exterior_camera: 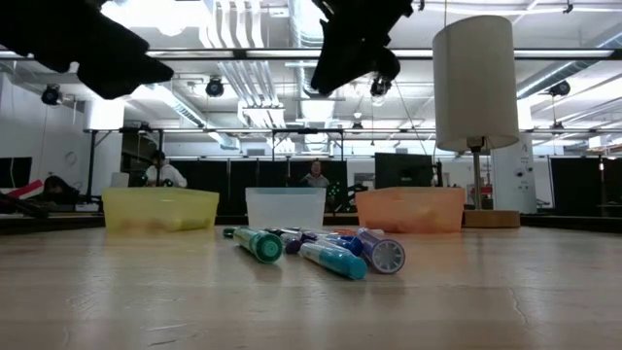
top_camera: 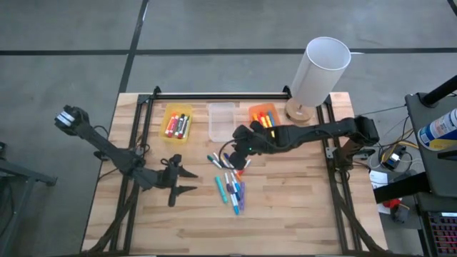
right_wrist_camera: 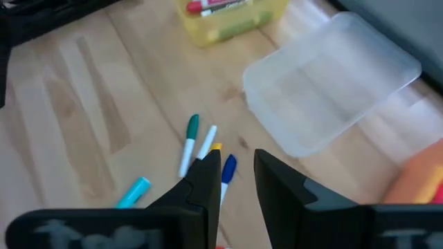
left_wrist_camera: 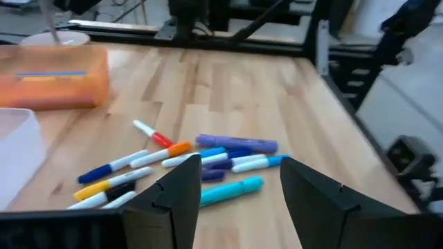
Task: Pick & Place Markers
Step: Put the large light blue highlighter pen into the orange bin
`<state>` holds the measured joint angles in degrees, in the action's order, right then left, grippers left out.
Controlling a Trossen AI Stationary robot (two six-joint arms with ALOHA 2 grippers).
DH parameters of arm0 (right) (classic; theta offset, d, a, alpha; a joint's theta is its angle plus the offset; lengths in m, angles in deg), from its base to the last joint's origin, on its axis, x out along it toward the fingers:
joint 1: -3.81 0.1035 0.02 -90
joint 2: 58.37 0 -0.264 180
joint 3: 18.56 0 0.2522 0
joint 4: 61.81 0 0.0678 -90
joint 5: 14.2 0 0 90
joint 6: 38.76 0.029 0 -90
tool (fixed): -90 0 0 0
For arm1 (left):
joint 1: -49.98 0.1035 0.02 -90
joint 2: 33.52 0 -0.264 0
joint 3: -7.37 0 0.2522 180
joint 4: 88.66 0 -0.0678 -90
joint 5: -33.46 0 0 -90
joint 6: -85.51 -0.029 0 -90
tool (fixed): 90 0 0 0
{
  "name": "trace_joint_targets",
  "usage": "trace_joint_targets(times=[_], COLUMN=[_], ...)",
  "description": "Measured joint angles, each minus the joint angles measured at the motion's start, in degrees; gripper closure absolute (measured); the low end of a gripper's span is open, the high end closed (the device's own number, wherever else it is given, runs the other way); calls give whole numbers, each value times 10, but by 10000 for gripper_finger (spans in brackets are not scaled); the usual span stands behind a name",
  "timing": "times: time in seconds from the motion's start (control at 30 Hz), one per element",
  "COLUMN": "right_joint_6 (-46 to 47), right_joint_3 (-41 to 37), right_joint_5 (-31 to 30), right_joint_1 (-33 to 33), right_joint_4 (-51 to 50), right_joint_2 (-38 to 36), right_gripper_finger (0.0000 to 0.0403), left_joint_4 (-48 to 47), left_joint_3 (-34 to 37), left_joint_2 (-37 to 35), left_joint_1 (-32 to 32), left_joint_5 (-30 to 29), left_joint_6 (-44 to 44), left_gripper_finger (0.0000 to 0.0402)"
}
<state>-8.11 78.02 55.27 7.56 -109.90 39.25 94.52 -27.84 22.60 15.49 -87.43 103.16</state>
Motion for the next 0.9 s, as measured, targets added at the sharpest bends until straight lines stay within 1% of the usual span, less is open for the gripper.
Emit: trace_joint_targets(times=[0.07, 0.2, 0.27, 0.33, 0.47, 0.6, 0.73, 0.83, 0.9], right_joint_6=[-14, -18, -22, -25, -24, -22, -11, -4, 9], right_joint_3=[0, -1, -4, -10, -27, -41, -41, -40, -40], right_joint_5=[-23, -65, -75, -81, -82, -82, -81, -79, -76], right_joint_1=[11, 35, 44, 52, 59, 62, 62, 62, 62], right_joint_4=[0, -1, 0, -1, -1, -2, -24, -54, -65], right_joint_2=[0, 0, 0, 0, 1, 1, 1, 1, -1], right_gripper_finger=[325, 332, 335, 335, 332, 336, 342, 344, 344], left_joint_4=[1, 1, 1, 1, -5, -38, -79, -105, -106], left_joint_3=[-10, -30, -39, -49, -67, -87, -111, -135, -151], left_joint_2=[13, 28, 32, 37, 49, 71, 109, 145, 173], left_joint_1=[7, 12, 13, 17, 45, 86, 125, 144, 152], left_joint_5=[-13, -59, -59, -31, 85, 160, 182, 187, 207], left_joint_6=[-11, -37, -62, -80, -89, -81, -96, -131, -161], left_gripper_finger=[211, 211, 211, 211, 211, 211, 211, 211, 211])
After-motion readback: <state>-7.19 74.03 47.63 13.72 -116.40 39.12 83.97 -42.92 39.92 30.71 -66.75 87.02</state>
